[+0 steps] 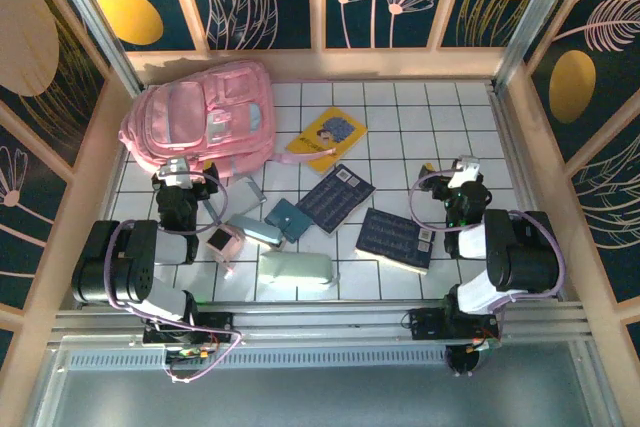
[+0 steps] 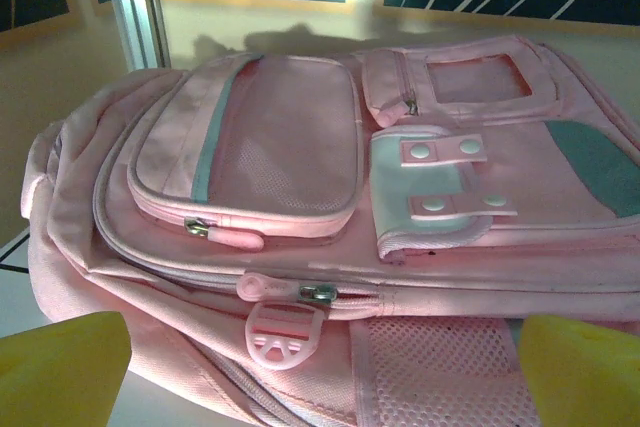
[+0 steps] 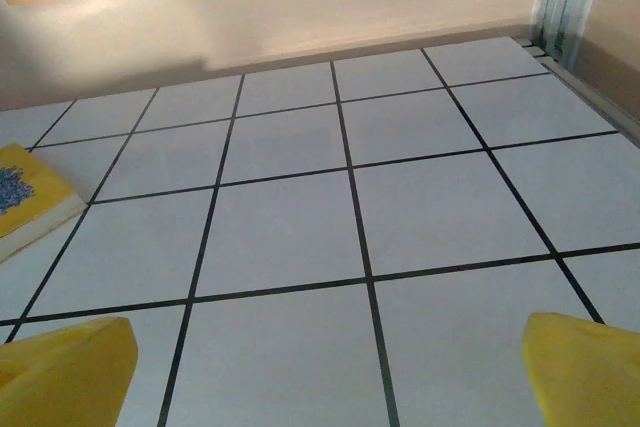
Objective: Pack the student bag
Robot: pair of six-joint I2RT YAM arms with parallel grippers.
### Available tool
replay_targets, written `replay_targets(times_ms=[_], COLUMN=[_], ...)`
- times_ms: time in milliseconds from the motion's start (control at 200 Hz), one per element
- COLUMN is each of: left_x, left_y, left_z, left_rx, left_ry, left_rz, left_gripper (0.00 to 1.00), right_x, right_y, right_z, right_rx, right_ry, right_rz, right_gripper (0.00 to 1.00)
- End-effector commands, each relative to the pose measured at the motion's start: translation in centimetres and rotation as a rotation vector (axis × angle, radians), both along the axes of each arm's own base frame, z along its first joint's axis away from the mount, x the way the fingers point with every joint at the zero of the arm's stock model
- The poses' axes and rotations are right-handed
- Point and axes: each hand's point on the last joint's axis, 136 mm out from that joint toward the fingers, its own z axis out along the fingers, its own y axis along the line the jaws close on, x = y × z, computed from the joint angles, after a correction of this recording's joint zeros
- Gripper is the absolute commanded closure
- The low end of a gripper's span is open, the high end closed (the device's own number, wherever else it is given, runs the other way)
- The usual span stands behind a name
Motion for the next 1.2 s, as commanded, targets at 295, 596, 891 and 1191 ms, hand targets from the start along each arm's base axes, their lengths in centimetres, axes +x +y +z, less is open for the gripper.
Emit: replay_targets(times_ms=[295,596,891,1191], left_x=[0.5,0.5,0.6,0.7], left_y=[-0.2,-0.4,-0.4,0.4], left_z=[1.1,1.2,1.1,2.1], left_rx=[0.016,0.022,0.018,0.007], left_ry=[-0.041,-0.042,-0.038,-0.048], left_rz=[-0.003,-0.018,-0.024,0.030], left_gripper=[0.01,0.01,0.01,0.01], right_x=[0.8,0.6,0.8,0.7], right_y=[0.2,0.1,0.0,0.2], right_z=[1.5,1.6,1.5,1.6], right_rx=[-0.013,-0.017,0.001,-0.001], right_ry=[-0.057,-0.064,-0.057,-0.063], right_rz=[0.009,0.002,0.021,0.020], right_gripper=[0.01,0.01,0.01,0.01])
